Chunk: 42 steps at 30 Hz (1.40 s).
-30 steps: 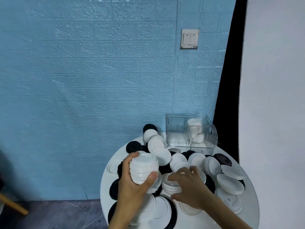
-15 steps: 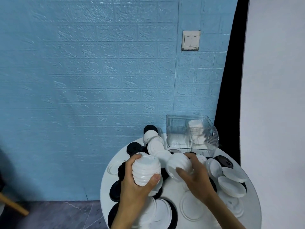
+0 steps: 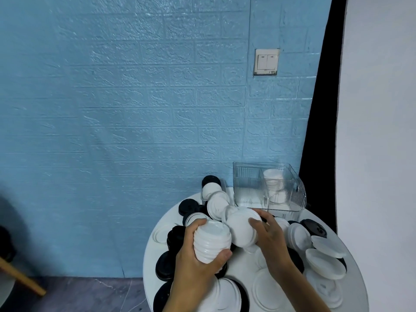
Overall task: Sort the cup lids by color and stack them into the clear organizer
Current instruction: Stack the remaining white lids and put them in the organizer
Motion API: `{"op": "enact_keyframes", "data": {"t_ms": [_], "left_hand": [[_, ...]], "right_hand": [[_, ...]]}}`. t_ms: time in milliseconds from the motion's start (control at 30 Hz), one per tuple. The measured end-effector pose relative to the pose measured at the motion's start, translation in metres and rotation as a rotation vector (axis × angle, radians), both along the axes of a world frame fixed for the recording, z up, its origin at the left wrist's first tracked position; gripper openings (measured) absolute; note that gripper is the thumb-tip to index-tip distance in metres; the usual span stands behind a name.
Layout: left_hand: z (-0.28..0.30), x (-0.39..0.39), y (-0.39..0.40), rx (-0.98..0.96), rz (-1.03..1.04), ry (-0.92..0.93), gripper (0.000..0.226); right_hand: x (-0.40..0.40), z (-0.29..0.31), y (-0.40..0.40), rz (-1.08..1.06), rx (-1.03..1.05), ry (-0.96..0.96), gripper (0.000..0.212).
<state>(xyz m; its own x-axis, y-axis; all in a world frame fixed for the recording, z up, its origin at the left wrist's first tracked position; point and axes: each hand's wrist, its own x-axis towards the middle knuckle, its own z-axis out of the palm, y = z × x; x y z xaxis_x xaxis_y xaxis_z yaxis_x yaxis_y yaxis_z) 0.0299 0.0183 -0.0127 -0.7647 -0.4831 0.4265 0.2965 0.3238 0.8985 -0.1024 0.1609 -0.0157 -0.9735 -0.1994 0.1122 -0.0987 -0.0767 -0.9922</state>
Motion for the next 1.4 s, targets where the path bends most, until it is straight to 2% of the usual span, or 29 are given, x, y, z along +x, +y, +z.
{"op": "enact_keyframes", "data": {"t_ms": [133,200,333,433,567,733,833,900,967,1100,1233,1333,1400], "left_hand": [[-0.004,0.0,-0.002,-0.01,-0.008,-0.019,0.077],[-0.006,-0.001,-0.002,-0.02,-0.004,-0.021,0.076],[-0.008,-0.001,-0.001,-0.046,-0.009,-0.025,0.071],[-0.011,-0.002,0.0,-0.082,-0.017,-0.024,0.075],[-0.014,-0.001,0.001,-0.183,0.0,-0.021,0.082],[-0.01,-0.001,0.0,-0.21,0.05,-0.008,0.088],[-0.007,-0.001,-0.003,-0.199,0.069,0.001,0.089],[-0.006,-0.001,-0.005,-0.2,0.079,-0.003,0.09],[-0.006,-0.002,-0.006,-0.23,0.076,-0.021,0.092],[-0.007,-0.001,-0.004,-0.272,0.07,-0.038,0.099],[-0.005,0.003,-0.002,-0.306,0.065,-0.044,0.103],[-0.006,0.004,-0.002,-0.341,0.075,-0.024,0.099],[-0.006,0.005,-0.001,-0.32,0.081,-0.017,0.098]], "right_hand": [[-0.001,0.007,0.002,0.017,-0.036,-0.056,0.022],[-0.002,0.01,0.0,0.047,-0.148,-0.115,0.021],[0.001,0.024,-0.006,0.175,-0.465,-0.368,0.029],[0.01,0.038,-0.012,0.309,-0.57,-0.496,0.041],[0.016,0.042,-0.023,0.261,-0.456,-0.57,0.041],[0.025,0.056,-0.032,0.18,-0.004,-0.426,0.039],[0.03,0.058,-0.03,0.297,0.155,-0.285,0.036],[0.035,0.058,-0.027,0.398,0.142,-0.217,0.023],[0.038,0.057,-0.027,0.402,0.042,-0.22,0.019],[0.038,0.054,-0.029,0.315,0.014,-0.169,0.021],[0.037,0.054,-0.027,0.343,0.04,-0.152,0.023],[0.035,0.054,-0.025,0.385,0.048,-0.228,0.021],[0.036,0.05,-0.027,0.445,-0.005,-0.372,0.024]]}}
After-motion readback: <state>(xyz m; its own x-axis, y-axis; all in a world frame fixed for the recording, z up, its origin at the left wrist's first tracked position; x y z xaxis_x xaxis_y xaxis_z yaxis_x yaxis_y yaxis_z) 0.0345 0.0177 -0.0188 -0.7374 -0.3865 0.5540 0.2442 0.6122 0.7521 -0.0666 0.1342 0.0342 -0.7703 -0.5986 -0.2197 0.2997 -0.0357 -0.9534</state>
